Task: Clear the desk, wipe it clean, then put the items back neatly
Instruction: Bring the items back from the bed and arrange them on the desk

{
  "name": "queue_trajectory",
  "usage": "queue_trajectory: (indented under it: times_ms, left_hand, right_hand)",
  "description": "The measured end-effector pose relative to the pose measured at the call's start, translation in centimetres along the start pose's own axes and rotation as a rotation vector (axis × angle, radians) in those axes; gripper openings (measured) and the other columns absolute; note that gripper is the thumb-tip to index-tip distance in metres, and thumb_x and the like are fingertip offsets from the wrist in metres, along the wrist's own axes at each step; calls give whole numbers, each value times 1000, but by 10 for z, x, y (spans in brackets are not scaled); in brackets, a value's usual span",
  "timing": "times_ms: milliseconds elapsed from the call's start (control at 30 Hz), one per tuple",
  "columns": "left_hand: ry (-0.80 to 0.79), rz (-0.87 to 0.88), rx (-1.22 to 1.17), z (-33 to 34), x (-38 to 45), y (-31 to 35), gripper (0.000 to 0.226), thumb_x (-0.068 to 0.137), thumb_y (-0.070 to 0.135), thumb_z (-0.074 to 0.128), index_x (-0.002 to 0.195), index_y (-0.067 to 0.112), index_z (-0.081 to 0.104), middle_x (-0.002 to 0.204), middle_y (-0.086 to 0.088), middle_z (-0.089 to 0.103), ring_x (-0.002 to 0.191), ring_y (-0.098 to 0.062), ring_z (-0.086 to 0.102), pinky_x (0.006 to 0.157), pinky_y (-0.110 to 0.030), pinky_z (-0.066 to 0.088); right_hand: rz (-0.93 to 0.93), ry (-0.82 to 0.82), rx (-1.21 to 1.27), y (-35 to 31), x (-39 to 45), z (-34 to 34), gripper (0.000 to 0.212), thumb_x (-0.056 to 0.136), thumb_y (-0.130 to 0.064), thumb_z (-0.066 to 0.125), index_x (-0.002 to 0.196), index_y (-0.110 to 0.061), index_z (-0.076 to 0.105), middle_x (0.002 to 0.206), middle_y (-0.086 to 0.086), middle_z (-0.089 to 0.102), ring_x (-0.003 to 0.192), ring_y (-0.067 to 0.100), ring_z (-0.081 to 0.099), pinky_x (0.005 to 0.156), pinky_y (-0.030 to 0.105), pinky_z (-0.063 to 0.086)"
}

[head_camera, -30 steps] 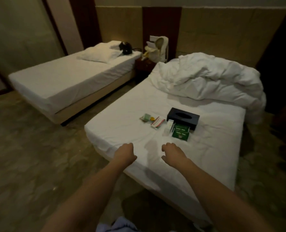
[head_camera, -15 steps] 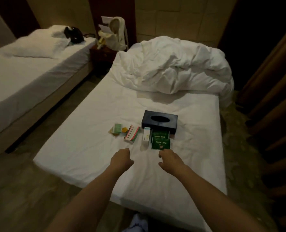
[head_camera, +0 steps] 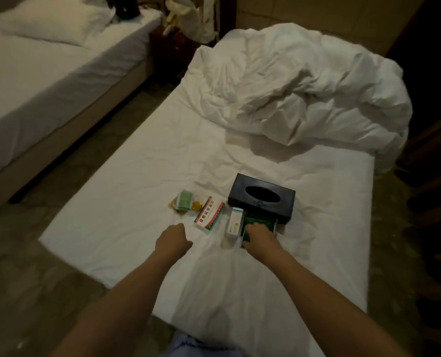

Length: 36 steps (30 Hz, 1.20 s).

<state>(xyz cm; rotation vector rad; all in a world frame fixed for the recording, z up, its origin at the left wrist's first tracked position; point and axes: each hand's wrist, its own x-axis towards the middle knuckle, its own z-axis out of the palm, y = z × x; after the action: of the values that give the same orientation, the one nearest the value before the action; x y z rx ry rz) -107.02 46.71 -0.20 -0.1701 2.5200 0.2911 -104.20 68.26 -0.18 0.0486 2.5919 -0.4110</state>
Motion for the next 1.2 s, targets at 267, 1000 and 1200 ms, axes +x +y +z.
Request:
queue_trajectory:
  times_ms: [267, 1000, 1200]
  left_hand:
    - [4, -110, -201, -19, 85, -21, 50, 86, 37, 63, 125, 8, 51, 127, -12, 55, 117, -26, 51, 89, -32, 42]
    - [-48, -254, -468, 54, 323, -52, 69, 79, 43, 71, 127, 5, 41, 130, -17, 42, 123, -35, 40, 95, -39, 38]
    - [-126, -217, -644, 57, 325, -55, 41, 80, 31, 72, 106, 3, 57, 109, -15, 63, 98, -29, 60, 69, -28, 41]
  right_hand:
    - [19, -56, 78, -32, 100, 10, 34, 94, -25, 53, 124, -10, 53, 129, 11, 53, 117, 27, 50, 93, 33, 43]
    - [71, -140, 187, -91, 303, 130, 39, 90, -13, 58, 125, -2, 44, 125, 17, 39, 108, 36, 47, 83, 40, 40]
    - [125, -108, 241, -99, 304, 129, 32, 88, -12, 60, 117, -1, 52, 118, 16, 44, 103, 34, 49, 82, 37, 39]
